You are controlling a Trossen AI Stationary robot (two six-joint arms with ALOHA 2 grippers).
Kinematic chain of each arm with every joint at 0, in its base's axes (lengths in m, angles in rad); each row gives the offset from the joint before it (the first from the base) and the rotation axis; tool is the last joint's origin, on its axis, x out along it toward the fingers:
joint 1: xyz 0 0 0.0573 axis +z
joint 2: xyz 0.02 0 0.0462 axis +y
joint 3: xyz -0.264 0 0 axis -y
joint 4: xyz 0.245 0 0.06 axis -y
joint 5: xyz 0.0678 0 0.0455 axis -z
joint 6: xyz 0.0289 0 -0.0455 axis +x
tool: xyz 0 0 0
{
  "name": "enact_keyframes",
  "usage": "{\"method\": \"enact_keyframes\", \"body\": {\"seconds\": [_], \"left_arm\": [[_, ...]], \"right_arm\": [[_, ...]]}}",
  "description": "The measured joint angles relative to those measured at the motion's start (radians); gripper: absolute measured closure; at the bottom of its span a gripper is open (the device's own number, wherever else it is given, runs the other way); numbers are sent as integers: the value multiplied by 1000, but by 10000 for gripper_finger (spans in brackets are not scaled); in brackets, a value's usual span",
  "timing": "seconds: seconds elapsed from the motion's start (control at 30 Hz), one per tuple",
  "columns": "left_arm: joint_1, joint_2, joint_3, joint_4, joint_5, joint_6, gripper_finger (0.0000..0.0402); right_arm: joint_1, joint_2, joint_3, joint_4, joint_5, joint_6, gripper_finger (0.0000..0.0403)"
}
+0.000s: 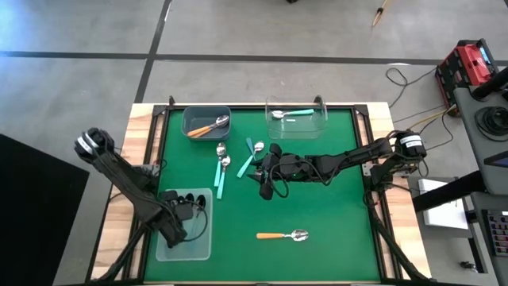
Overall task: Sort silverware by color (type)
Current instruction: Put the dark blue spoon into the white bin
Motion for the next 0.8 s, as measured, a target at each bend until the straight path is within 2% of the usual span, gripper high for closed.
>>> {"method": "enact_keyframes", "body": {"seconds": [0.5, 0.8], "left_arm": [[0, 105, 1, 63, -2, 21, 401], [0, 110, 27, 130, -2, 42, 401]], "right_arm": [[0, 0, 0, -13, 0, 0, 207], [0, 0, 0, -13, 0, 1, 207]]}}
